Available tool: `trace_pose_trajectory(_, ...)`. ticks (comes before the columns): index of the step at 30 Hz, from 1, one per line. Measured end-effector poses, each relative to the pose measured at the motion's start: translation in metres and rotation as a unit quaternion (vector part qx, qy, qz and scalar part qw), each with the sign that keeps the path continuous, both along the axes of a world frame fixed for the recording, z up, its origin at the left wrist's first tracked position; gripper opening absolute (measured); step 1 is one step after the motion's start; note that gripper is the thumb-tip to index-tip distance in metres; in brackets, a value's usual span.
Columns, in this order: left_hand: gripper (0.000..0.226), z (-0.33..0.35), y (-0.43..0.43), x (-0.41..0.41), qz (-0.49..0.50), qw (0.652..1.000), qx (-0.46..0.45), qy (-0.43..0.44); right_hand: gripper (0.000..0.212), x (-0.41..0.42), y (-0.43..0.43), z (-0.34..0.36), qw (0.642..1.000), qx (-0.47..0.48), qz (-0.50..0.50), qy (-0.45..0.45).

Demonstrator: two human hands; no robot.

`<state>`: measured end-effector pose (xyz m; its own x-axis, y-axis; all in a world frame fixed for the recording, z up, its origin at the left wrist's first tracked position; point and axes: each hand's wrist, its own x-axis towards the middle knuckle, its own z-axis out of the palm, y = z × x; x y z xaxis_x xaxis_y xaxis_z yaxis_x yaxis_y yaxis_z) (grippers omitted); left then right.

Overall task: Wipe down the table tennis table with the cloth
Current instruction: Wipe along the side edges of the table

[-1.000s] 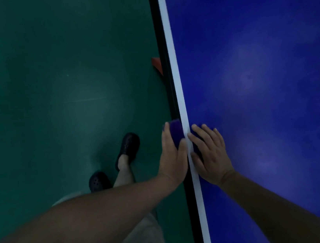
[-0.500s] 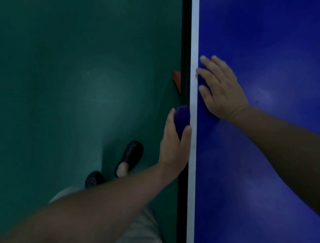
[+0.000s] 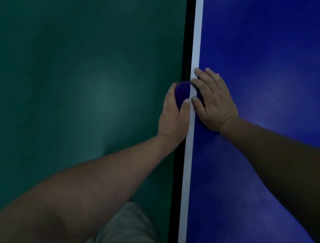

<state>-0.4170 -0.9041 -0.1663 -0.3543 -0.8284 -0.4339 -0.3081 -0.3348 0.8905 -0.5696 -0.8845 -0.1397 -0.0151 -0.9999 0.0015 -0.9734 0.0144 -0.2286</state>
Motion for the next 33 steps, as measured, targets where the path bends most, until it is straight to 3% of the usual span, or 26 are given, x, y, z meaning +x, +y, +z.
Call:
trace_pose_trajectory(3, 0.06, -0.002, 0.01, 0.005, 0.003, 1.0, 0.0, 0.004, 0.05, 0.0, 0.0, 0.0, 1.0, 0.002, 0.003, -0.002)
trace_pose_trajectory(6, 0.053, -0.002, 0.087, 0.047, 0.0, 0.998, 0.055, 0.027, 0.049, 0.0, -0.001, 0.0, 1.0, -0.005, 0.006, -0.009)
trace_pose_trajectory(10, 0.063, 0.012, 0.18, 0.094, 0.004, 0.996, 0.087, 0.0, 0.048, -0.002, 0.0, -0.003, 1.0, -0.01, 0.009, -0.019)
trace_pose_trajectory(15, 0.055, 0.004, 0.095, 0.046, 0.027, 0.994, 0.109, 0.005, 0.049, -0.003, 0.001, -0.004, 1.0, -0.007, 0.01, -0.015)
trace_pose_trajectory(20, 0.067, -0.007, -0.026, -0.021, 0.033, 0.999, 0.017, -0.019, 0.049, -0.005, 0.002, -0.003, 1.0, -0.009, 0.011, -0.025)
trace_pose_trajectory(29, 0.061, -0.01, 0.093, 0.053, -0.033, 0.998, -0.012, 0.046, 0.048, -0.004, 0.001, -0.003, 1.0, -0.005, 0.008, -0.027)
trace_pose_trajectory(33, 0.063, -0.012, 0.034, 0.02, -0.016, 0.999, 0.007, 0.032, 0.048, -0.006, 0.001, -0.004, 1.0, -0.008, 0.009, -0.021)
